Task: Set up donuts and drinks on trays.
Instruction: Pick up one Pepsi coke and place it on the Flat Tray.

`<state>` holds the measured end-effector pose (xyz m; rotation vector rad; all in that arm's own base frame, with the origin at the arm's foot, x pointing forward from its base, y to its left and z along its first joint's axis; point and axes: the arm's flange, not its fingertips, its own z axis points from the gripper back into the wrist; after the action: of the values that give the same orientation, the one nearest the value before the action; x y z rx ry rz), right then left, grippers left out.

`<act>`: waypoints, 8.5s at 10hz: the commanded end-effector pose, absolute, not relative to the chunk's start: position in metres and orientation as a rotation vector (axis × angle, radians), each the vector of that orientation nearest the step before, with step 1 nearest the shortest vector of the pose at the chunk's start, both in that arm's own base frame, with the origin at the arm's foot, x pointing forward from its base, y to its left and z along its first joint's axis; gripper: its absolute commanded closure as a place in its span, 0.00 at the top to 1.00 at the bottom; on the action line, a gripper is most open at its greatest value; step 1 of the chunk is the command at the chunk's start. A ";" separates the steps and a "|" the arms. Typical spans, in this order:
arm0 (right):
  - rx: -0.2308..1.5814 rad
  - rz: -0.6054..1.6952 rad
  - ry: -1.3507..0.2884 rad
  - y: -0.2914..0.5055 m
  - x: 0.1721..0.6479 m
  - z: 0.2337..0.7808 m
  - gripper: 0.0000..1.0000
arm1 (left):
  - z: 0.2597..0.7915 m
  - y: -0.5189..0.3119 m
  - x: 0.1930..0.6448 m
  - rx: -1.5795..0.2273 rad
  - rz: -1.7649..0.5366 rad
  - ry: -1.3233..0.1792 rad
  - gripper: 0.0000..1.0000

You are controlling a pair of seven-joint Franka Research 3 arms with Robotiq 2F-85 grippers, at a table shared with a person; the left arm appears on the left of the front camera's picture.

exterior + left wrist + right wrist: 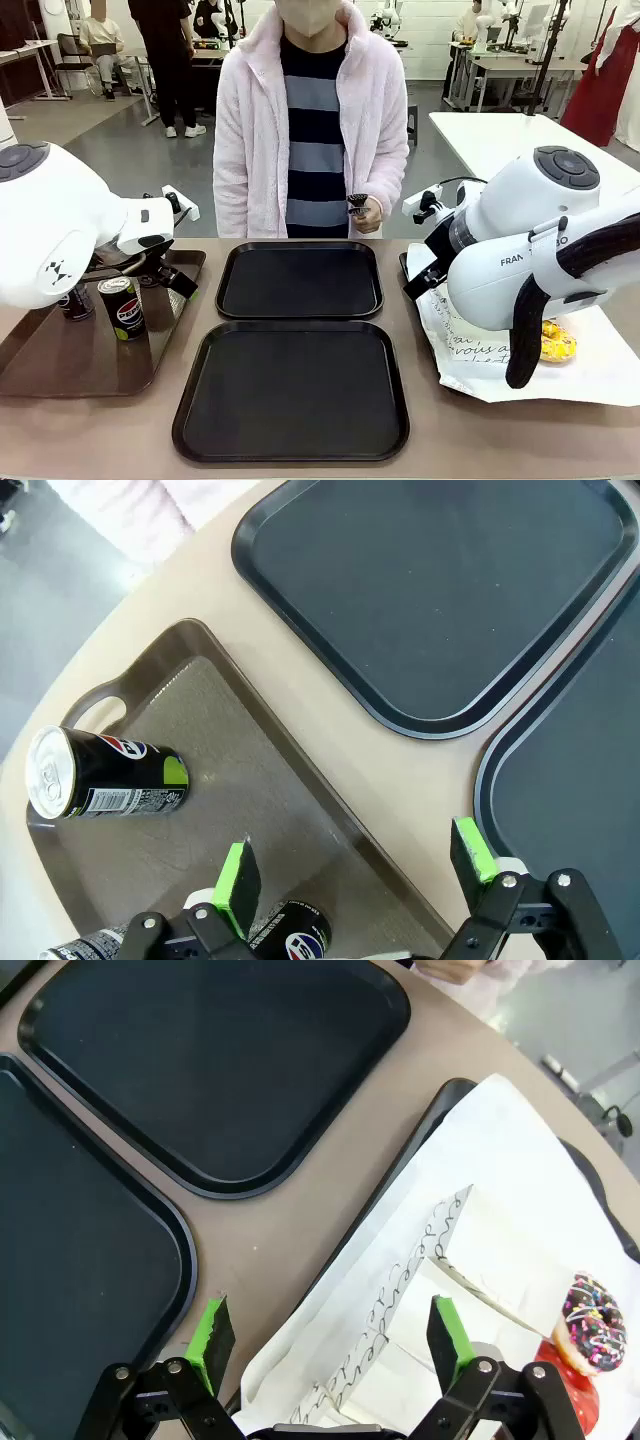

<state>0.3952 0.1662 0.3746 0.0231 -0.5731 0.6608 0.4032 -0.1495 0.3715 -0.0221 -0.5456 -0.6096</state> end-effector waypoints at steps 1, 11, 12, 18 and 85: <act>0.023 0.661 -0.573 0.166 0.395 0.375 1.00 | 0.371 -0.150 0.403 -0.022 -0.610 -0.546 1.00; 0.023 0.661 -0.573 0.166 0.395 0.375 1.00 | 0.371 -0.150 0.403 -0.022 -0.610 -0.546 1.00; 0.023 0.661 -0.573 0.166 0.395 0.375 1.00 | 0.371 -0.150 0.403 -0.022 -0.610 -0.546 1.00; 0.027 0.689 -0.305 0.140 0.334 0.410 1.00 | 0.439 -0.146 0.346 0.040 -0.733 -0.230 1.00; 1.138 -0.128 -0.349 -0.310 0.191 0.444 1.00 | 0.511 -0.075 0.388 -0.031 -0.011 -0.226 1.00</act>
<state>0.1917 -0.3100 0.4435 1.1274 -0.3433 -0.1285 0.3886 -0.0723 0.5040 -0.0213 -0.2151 -0.0100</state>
